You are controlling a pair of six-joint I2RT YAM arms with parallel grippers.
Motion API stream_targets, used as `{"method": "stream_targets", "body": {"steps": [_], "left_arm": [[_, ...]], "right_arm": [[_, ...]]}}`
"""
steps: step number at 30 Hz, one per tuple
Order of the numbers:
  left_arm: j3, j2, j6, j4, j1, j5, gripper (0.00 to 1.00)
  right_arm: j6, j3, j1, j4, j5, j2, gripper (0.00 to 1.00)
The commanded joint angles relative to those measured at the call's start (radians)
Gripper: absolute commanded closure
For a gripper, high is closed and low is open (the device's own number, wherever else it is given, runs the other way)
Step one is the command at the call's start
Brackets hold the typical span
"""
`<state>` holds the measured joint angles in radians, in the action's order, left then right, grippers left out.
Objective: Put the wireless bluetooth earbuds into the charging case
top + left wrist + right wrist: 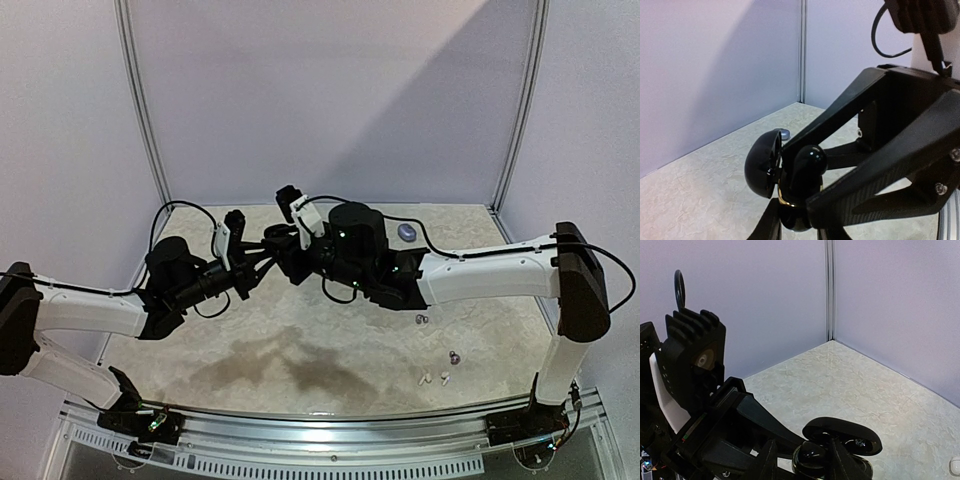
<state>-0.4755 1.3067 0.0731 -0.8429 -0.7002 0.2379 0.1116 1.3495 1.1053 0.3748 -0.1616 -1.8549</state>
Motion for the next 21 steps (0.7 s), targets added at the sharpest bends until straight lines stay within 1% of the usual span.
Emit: {"method": "stream_targets", "body": {"steps": [1,10,21], "left_arm": [[0.006,-0.029,0.02,-0.062,-0.01,0.074,1.0],[0.008,-0.032,0.038,-0.053,-0.01,0.086,1.0],[0.007,-0.035,0.051,-0.056,-0.009,0.099,1.0]], "right_arm": [[-0.027,0.009,-0.022,-0.081,-0.095,-0.014,0.63],[-0.053,-0.005,-0.023,-0.098,-0.082,0.001,0.56],[-0.101,0.0,-0.032,-0.139,-0.083,0.019,0.53]]}}
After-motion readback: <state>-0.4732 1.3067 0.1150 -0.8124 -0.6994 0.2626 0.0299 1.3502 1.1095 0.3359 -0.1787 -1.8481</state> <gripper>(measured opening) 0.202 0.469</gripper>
